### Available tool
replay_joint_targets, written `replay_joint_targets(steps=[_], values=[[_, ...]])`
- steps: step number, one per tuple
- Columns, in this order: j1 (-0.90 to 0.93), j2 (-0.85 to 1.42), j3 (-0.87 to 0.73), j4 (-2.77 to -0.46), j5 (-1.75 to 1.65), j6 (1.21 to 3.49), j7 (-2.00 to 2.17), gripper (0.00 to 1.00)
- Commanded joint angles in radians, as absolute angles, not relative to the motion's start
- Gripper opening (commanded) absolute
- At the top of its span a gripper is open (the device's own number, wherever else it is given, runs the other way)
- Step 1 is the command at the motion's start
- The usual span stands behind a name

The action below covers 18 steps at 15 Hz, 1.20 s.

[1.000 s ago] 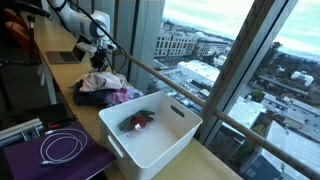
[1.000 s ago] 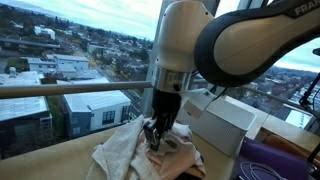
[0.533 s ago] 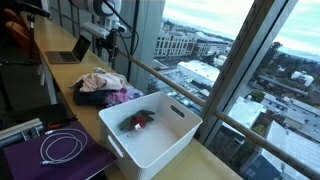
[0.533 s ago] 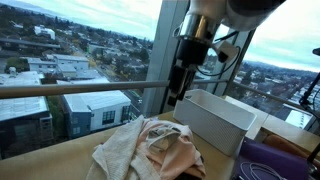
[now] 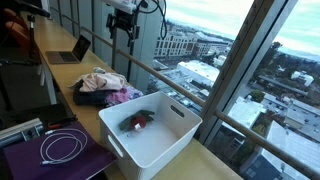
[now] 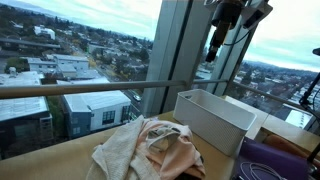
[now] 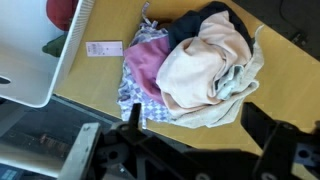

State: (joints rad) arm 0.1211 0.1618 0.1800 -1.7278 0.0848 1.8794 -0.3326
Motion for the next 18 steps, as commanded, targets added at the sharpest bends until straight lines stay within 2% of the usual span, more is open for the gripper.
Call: replay_joint_targets(steps=[1,13,18], values=[[0.121,0.163,0.171,-1.722,0.085,1.874,-0.344,1.00],[-0.033,0.131,0.031,-1.740,0.162,1.893,-0.360,1.00],[-0.046,0.191,0.027,-1.855,0.186,2.037,-0.394,1.00]])
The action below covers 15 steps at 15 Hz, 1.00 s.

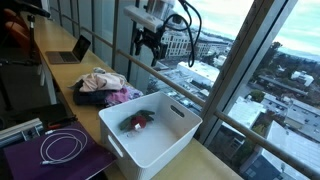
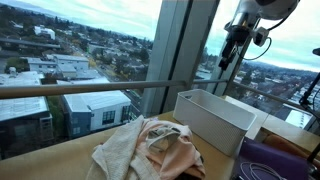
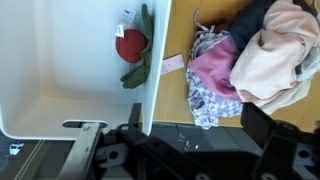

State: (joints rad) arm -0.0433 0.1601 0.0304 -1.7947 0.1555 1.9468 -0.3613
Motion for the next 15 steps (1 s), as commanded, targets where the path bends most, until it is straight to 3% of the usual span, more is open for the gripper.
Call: replay_joint_targets(steps=[1,15], values=[[-0.049,0.211,0.027,-1.868,0.178,2.072,-0.401,1.00],[-0.100,0.405,0.023,-1.874,0.085,2.298,-0.465,1.00]])
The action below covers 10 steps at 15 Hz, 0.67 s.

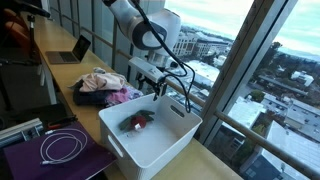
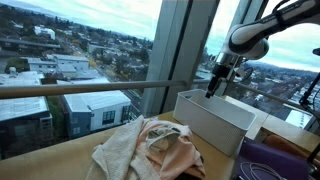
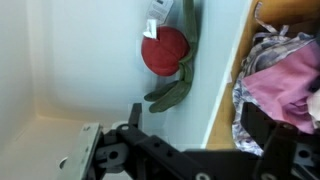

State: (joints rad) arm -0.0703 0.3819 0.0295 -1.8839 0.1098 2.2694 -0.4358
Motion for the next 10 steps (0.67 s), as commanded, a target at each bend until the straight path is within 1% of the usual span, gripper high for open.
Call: replay_joint_targets(steps=[1,10], values=[[-0.113,0.412,0.022,-1.870,0.084,2.300,-0.468,1.00],[-0.146,0.491,0.047,-1.905,0.105,2.357,-0.476,1.00]])
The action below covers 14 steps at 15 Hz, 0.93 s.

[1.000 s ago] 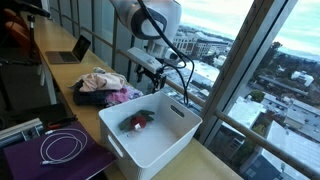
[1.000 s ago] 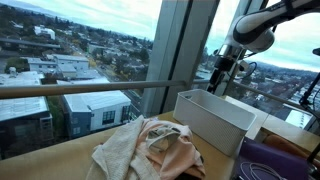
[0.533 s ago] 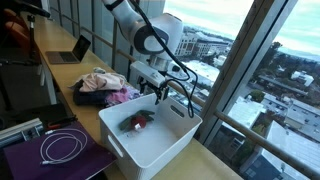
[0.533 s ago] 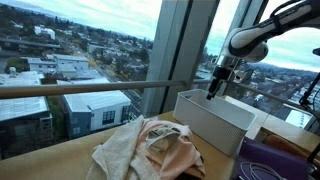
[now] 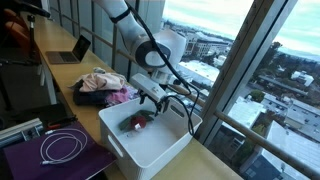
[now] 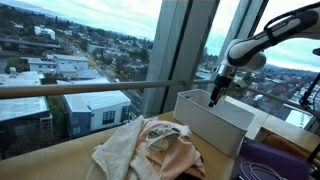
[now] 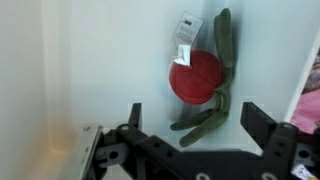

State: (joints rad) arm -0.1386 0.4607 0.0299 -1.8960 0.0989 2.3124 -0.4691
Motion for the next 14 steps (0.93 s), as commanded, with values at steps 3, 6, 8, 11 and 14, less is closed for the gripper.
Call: replay_joint_targets(steps=[3,6,8,11,14], values=[[-0.155,0.531,0.059,-1.907,0.110,2.384,-0.483,1.00],[-0.164,0.573,0.075,-1.902,0.128,2.395,-0.484,1.00],[-0.162,0.597,0.084,-1.903,0.129,2.405,-0.479,1.00],[-0.172,0.636,0.100,-1.895,0.143,2.406,-0.480,1.00],[-0.187,0.671,0.111,-1.885,0.167,2.410,-0.478,1.00]])
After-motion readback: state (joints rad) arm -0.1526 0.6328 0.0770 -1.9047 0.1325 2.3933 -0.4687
